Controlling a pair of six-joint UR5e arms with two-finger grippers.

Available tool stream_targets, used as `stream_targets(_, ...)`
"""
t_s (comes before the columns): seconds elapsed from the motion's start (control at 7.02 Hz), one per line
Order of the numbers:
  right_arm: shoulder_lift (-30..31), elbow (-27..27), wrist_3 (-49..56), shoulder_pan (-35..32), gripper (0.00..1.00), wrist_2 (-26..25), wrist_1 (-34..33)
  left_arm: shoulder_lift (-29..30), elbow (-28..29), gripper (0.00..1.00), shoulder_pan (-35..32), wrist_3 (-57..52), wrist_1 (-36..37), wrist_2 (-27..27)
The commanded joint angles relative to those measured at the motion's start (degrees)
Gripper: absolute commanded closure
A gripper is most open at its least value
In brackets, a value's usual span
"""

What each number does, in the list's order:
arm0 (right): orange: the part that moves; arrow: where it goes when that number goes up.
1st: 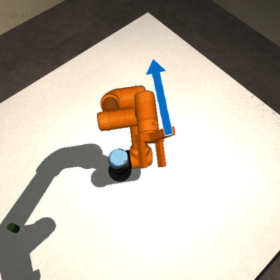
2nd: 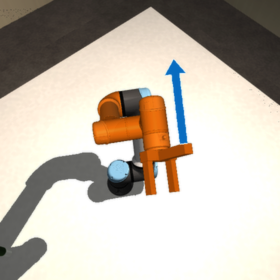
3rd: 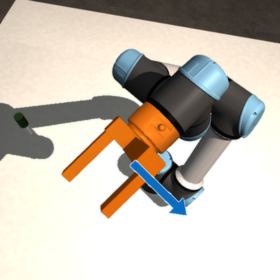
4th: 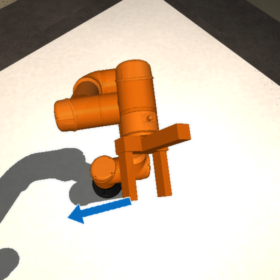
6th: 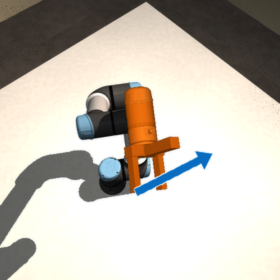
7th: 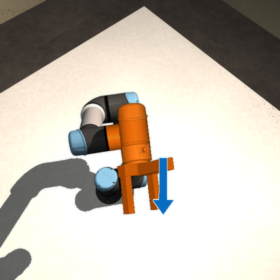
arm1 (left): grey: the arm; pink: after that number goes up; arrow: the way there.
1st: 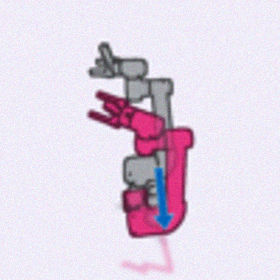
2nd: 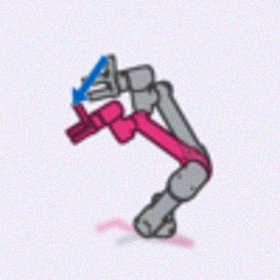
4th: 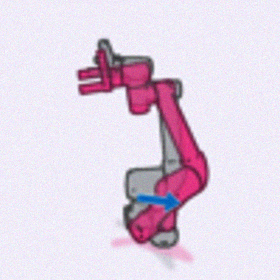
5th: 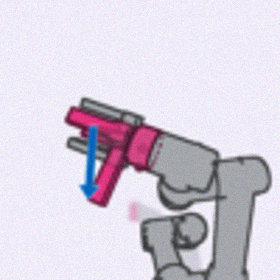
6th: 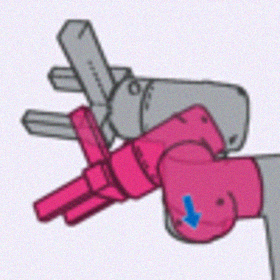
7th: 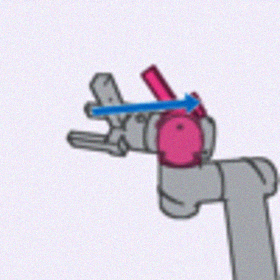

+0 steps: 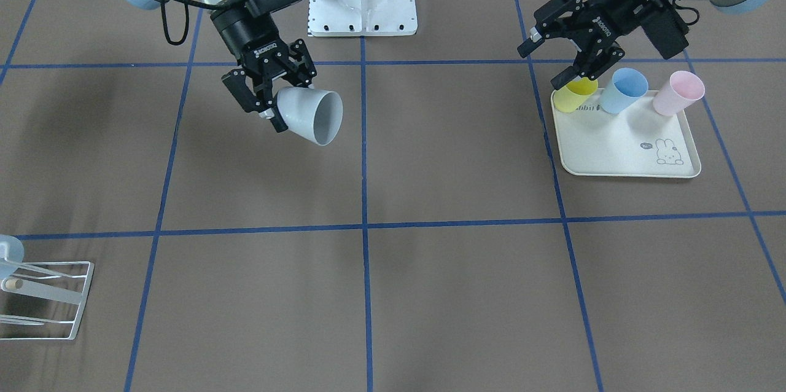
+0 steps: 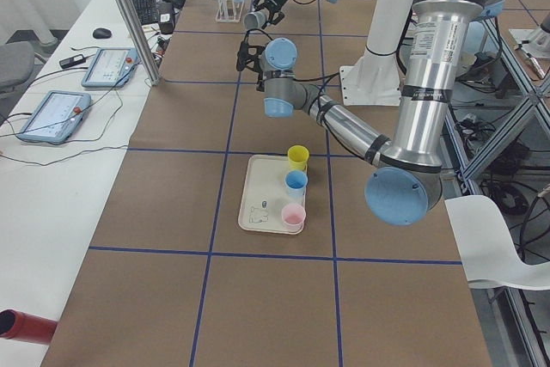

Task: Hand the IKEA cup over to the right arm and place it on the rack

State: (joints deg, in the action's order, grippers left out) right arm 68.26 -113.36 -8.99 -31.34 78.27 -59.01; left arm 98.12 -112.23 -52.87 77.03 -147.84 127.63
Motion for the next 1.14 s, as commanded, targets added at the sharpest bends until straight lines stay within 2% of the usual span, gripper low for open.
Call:
stream_targets(0.0,0.0,-4.8,7.4,-8.2,1.00,6.2,-21.2,-0.2,-0.1,0.00,0.0,-0.2,0.0,0.0)
stream_targets(0.14,-0.1,-7.5,12.5,-11.3,1.00,6.2,-31.0,-0.2,-0.1,0.00,0.0,-0.2,0.0,0.0)
stream_targets(0.43,0.6,-10.2,30.0,-17.7,1.00,5.1,-43.9,-0.5,0.0,0.00,0.0,-0.2,-0.1,-0.2)
stream_targets(0.57,1.6,-10.2,38.7,-18.2,1.00,-0.4,-47.7,-0.9,-0.1,0.00,0.4,-0.6,-0.1,-1.2)
stream_targets(0.71,4.7,-10.1,44.2,-18.1,1.00,-6.5,-48.3,-0.9,0.1,0.00,0.7,-0.6,-0.1,-1.7)
stream_targets(0.85,8.6,-9.8,47.9,-18.0,1.00,-9.4,-48.2,-0.9,0.0,0.00,0.7,-0.7,-0.1,-1.7)
stream_targets(1.0,9.5,-8.4,51.1,-17.6,1.00,-12.0,-48.3,-0.9,0.1,0.00,0.7,-0.8,-0.1,-1.7)
